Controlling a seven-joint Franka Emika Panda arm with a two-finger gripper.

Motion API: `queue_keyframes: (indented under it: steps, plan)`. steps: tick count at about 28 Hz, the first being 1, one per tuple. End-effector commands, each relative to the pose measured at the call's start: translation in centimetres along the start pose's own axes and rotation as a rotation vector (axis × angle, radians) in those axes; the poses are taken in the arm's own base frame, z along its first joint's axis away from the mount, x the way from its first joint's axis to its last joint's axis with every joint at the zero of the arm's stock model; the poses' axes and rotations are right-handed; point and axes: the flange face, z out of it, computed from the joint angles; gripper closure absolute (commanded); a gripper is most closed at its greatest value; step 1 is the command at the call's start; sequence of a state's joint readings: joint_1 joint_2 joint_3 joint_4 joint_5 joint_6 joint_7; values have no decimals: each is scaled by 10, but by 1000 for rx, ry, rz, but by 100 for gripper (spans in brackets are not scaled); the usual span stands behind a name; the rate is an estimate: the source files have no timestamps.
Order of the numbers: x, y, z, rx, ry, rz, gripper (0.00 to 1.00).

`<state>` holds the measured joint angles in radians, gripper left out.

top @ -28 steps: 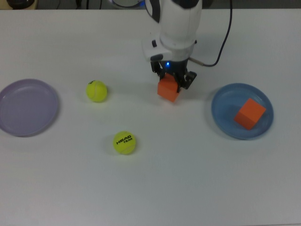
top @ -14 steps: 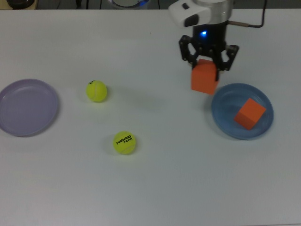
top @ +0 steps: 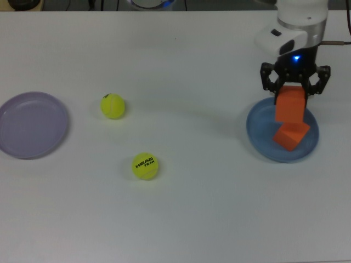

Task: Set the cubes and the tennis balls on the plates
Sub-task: 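Carry the second cube to the blue plate and stack it on the first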

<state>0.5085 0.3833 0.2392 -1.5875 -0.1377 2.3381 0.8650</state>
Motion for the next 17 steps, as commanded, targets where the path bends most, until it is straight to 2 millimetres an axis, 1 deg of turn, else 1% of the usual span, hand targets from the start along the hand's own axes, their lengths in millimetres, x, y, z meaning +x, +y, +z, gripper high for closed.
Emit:
queue_keyframes:
  steps: [1, 4, 8, 9, 17]
  plan:
    - [-6, -16, 10, 19, 15, -37, 100]
    - [-9, -18, 19, 24, 12, -40, 100]
    - [-9, -18, 22, 26, 12, -42, 100]
    - [-10, -17, 28, 22, 6, -41, 100]
    - [-10, -17, 41, 33, 8, -40, 100]
